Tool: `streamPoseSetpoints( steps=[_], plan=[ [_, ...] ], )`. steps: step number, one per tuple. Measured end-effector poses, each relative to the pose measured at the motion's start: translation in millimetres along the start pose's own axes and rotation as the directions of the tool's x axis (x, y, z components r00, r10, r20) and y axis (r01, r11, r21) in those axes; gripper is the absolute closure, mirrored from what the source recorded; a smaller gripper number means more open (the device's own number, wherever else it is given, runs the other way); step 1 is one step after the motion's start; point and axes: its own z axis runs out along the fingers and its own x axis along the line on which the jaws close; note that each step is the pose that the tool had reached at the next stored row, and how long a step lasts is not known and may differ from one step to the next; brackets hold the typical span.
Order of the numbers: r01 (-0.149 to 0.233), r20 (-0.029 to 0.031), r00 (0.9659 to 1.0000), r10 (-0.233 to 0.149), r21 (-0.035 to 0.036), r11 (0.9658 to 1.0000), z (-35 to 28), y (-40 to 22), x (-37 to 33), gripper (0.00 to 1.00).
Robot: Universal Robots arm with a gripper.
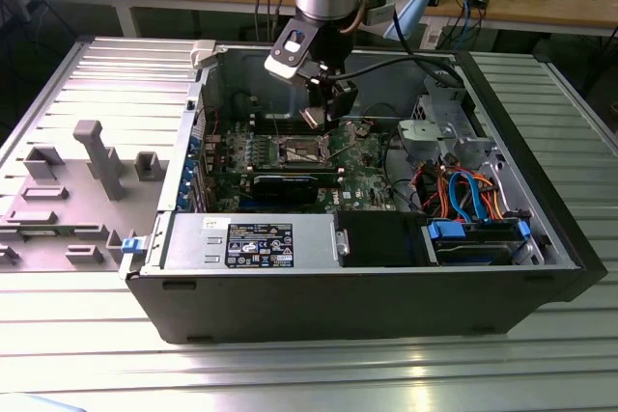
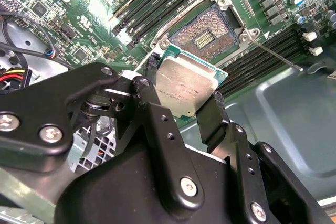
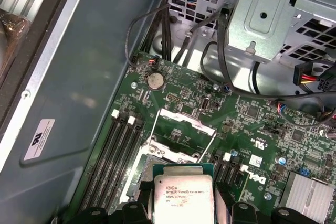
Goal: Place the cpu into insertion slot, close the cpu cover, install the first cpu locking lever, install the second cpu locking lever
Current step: 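Place the cpu into insertion slot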
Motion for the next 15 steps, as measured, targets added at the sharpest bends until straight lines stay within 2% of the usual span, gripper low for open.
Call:
streamPoseSetpoints(
  steps=[15],
  plan=[
    [-0.035,0.0031,0.9994,0.035,-0.0008,0.9994,0.4,0.0,0.0,0.45]
  ],
)
